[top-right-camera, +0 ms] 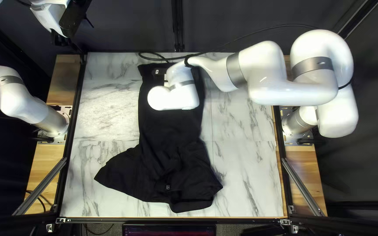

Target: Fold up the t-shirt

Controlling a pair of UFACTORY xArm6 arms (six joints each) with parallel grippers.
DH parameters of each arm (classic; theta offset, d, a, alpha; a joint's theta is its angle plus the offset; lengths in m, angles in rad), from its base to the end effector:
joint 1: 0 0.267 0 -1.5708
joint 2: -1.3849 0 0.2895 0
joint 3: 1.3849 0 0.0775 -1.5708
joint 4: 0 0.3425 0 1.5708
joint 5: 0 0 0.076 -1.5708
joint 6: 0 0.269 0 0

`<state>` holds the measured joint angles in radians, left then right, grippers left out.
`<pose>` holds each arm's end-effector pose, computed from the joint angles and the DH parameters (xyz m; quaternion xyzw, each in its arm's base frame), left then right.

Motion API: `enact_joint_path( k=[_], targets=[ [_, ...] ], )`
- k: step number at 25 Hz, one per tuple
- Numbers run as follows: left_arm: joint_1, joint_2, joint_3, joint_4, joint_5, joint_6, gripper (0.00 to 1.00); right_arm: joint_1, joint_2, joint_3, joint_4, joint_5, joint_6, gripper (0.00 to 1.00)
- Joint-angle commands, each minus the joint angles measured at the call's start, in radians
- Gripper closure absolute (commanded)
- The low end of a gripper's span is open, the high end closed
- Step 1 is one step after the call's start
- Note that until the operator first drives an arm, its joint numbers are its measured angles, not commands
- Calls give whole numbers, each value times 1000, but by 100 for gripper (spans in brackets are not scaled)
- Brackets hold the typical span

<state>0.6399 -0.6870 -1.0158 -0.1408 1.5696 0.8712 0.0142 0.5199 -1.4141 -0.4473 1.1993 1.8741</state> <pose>0.2639 0.1494 0.3889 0.9881 -0.1194 0.0965 0.0056 0.5101 -0.0893 0.0710 0.6652 -0.7062 0.0686 0.2326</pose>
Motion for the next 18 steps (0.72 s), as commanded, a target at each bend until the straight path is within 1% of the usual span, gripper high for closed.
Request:
enact_joint_path(
  k=[1,5,6,7,8,12,14,18],
  targets=[
    [0,0,0,0,0,0,0,1,13,11,5,-20,-2,100],
    [0,0,0,0,0,0,0,4,20,-2,13,-18,-12,100],
    [0,0,0,0,0,0,0,5,22,-7,14,-17,-14,98],
    [0,0,0,0,0,0,0,5,22,-7,14,-17,-15,36],
    [0,0,0,0,0,0,0,2,16,-4,14,-21,-18,0],
    [0,0,0,0,0,0,0,-15,-15,10,4,-20,-29,0],
    [0,0,0,0,0,0,0,-36,-37,13,-21,-12,-36,0],
    [0,0,0,0,0,0,0,-88,-59,17,-98,-39,-62,0]
  ],
)
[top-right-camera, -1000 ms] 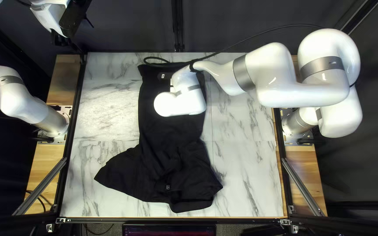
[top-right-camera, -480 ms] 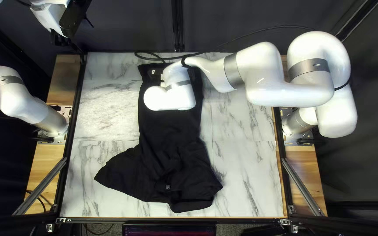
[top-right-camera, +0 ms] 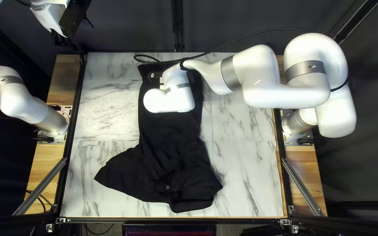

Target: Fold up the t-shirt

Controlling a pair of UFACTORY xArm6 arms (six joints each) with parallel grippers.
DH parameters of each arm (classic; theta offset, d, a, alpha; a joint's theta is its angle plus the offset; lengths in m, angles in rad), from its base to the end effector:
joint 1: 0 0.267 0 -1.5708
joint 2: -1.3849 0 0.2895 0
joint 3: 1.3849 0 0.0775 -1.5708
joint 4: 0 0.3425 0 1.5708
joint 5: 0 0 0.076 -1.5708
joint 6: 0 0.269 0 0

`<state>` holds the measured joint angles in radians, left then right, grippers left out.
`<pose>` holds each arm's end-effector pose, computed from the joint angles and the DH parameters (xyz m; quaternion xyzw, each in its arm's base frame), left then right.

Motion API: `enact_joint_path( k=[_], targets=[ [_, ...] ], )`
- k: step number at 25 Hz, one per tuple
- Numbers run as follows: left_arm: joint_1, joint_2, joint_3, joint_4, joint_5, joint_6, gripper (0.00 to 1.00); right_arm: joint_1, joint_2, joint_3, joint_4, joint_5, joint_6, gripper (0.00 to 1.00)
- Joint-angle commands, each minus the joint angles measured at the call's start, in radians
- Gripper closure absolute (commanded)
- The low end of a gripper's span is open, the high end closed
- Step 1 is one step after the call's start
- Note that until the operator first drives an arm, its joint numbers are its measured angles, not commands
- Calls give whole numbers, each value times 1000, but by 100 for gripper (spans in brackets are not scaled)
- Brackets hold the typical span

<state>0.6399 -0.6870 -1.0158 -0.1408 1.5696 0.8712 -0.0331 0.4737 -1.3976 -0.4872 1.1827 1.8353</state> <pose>0.2639 0.1494 0.3889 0.9881 -0.1194 0.0965 0.0056 0.5138 -0.1202 0.0921 0.6680 -0.7029 0.0866 0.2283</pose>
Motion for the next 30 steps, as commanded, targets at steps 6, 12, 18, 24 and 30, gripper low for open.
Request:
enact_joint_path(
  k=[6,12,18,24,30],
  targets=[
    [0,0,0,0,0,0,0,-164,54,-11,-172,-159,-89,0],
    [0,0,0,0,0,0,0,-164,54,-11,-172,-159,-89,0],
    [0,0,0,0,0,0,0,-183,19,-3,-190,-113,-108,0],
    [0,0,0,0,0,0,0,-196,79,-43,-267,-81,-56,0],
    [0,0,0,0,0,0,0,-209,107,20,-335,-211,-51,0]
  ],
)
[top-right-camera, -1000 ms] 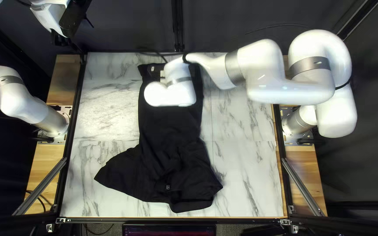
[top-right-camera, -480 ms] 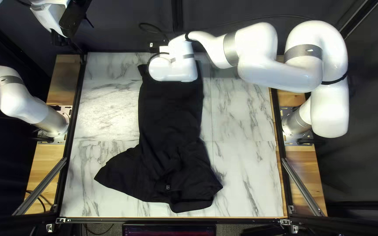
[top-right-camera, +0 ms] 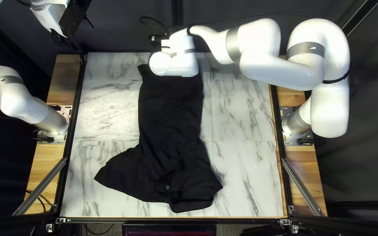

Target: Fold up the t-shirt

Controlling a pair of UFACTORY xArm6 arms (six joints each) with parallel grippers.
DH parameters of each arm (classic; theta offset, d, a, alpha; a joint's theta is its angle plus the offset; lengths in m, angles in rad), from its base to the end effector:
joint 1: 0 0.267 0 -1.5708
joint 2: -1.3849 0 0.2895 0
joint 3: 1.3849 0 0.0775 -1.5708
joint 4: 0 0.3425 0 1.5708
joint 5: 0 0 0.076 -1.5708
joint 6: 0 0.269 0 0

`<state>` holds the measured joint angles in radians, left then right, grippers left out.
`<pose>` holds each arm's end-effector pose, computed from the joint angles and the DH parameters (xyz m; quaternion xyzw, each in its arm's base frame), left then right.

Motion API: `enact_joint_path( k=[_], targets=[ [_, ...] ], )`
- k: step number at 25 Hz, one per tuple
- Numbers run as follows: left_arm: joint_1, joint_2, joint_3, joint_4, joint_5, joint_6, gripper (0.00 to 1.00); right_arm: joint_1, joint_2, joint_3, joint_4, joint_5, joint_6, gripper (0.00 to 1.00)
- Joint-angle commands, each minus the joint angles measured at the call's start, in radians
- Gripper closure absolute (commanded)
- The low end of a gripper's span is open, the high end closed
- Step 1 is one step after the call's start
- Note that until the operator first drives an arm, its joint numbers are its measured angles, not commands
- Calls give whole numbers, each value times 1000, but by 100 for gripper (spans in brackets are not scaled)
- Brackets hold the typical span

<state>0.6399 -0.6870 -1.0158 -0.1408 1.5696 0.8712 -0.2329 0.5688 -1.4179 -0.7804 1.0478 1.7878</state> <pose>0.2639 0.1494 0.3889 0.9881 -0.1194 0.0965 0.0056 0.5184 -0.2640 0.0735 0.6770 -0.6616 0.1514 0.2846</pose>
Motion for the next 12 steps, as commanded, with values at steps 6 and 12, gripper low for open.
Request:
enact_joint_path(
  k=[6,12],
  targets=[
    [0,0,0,0,0,0,0,-43,-4,109,-105,-173,-53,0],
    [0,0,0,0,0,0,0,-54,-19,124,-123,-180,-117,0]
  ],
)
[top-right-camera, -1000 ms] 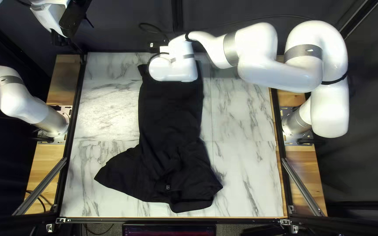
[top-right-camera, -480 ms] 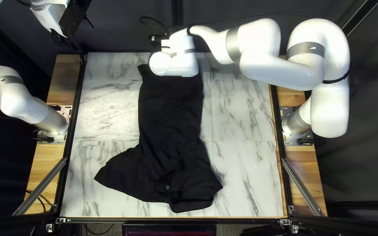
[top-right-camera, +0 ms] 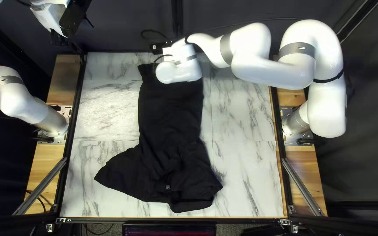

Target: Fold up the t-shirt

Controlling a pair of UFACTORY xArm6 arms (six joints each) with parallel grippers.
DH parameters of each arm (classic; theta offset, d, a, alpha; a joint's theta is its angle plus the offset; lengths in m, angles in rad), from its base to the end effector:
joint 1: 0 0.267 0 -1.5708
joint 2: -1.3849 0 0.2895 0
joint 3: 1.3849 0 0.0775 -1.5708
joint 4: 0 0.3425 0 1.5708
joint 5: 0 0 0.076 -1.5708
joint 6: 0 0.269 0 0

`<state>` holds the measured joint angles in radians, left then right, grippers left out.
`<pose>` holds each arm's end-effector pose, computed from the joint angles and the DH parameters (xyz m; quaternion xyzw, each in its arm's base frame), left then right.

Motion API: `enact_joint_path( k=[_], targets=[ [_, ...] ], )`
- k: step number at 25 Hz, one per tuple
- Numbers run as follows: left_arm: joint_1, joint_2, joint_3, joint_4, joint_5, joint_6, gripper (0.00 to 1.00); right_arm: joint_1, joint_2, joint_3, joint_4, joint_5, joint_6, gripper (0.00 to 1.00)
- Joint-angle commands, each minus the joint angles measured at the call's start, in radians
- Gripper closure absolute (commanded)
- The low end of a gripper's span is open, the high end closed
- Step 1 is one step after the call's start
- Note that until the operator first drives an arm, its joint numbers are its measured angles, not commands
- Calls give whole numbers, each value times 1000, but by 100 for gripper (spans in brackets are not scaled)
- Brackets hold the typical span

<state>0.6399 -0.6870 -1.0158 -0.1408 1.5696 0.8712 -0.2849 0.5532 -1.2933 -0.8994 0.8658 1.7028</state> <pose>0.2639 0.1494 0.3889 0.9881 -0.1194 0.0965 0.0056 0.5112 -0.2767 0.0436 0.7433 -0.5886 0.1607 0.2742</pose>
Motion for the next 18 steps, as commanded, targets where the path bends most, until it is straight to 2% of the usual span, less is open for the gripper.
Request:
enact_joint_path(
  k=[1,8,10,12,13,15,16,18],
  targets=[
    [0,0,0,0,0,0,0,-3,-2,-3,-4,2,-41,0],
    [0,0,0,0,0,0,0,-10,25,-19,-1,7,-88,0],
    [0,0,0,0,0,0,0,-9,32,-27,5,14,-97,9],
    [0,0,0,0,0,0,0,-7,35,-33,10,21,-105,28],
    [0,0,0,0,0,0,0,-6,37,-36,14,25,-109,28],
    [0,0,0,0,0,0,0,-6,39,-39,17,28,-113,76],
    [0,0,0,0,0,0,0,-5,42,-42,18,30,-116,95],
    [0,0,0,0,0,0,0,-6,47,-45,19,28,-118,97]
  ],
)
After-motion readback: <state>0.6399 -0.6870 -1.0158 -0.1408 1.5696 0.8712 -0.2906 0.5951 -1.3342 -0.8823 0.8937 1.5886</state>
